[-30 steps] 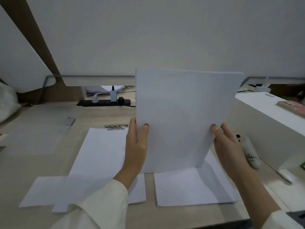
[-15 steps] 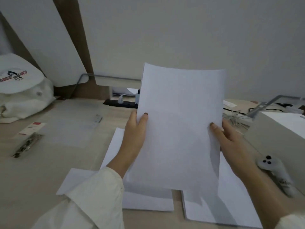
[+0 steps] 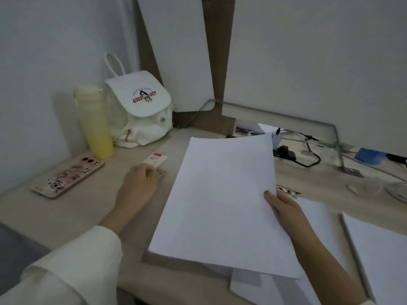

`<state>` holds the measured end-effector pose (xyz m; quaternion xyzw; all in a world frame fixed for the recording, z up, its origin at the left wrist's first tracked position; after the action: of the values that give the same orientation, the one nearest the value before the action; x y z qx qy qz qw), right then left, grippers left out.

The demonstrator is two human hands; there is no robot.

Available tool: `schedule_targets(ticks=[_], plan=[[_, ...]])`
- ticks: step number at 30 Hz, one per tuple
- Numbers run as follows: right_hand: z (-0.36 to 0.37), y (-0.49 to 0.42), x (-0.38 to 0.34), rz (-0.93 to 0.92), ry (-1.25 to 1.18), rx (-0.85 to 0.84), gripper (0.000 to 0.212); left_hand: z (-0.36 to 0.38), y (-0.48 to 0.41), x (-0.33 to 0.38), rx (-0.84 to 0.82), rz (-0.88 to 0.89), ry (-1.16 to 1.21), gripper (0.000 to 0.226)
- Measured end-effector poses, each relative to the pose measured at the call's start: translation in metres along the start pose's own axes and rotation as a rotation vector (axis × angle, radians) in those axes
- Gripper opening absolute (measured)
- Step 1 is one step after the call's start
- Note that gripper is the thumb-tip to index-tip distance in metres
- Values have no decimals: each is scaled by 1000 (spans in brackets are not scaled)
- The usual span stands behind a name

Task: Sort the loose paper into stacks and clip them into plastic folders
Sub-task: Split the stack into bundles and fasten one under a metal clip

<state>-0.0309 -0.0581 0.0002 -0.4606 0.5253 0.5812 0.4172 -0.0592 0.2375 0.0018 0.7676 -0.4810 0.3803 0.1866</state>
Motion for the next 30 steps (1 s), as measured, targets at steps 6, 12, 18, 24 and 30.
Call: schedule_targets(ticks=[6,12,18,24,30], plan=[[63,-18,24,137,29,18,17,-26,-9,-66,-286,-166,74,12],[78,-27,34,161,54,70,18,-32,-20,-77,-313,-169,272,23],[83,-27,40,180,73,64,22,-29,-42,-84,-524,-209,401,21],[89,-31,40,169,81,58,17,-22,-48,-92,-500,-150,374,19],[91,-28,44,151,78,81,16,-17,-45,-95,-501,-135,439,28]])
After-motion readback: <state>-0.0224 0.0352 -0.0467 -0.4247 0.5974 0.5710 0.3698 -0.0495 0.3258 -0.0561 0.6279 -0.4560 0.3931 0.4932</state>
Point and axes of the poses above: each hand's wrist, its own y-axis away from the middle knuckle, its own z-axis out of the palm, x = y × z, the point moved 1 cm from there along -y, towards the middle knuckle, and after that the axes turned 5 degrees about z, right-handed, at the moved point
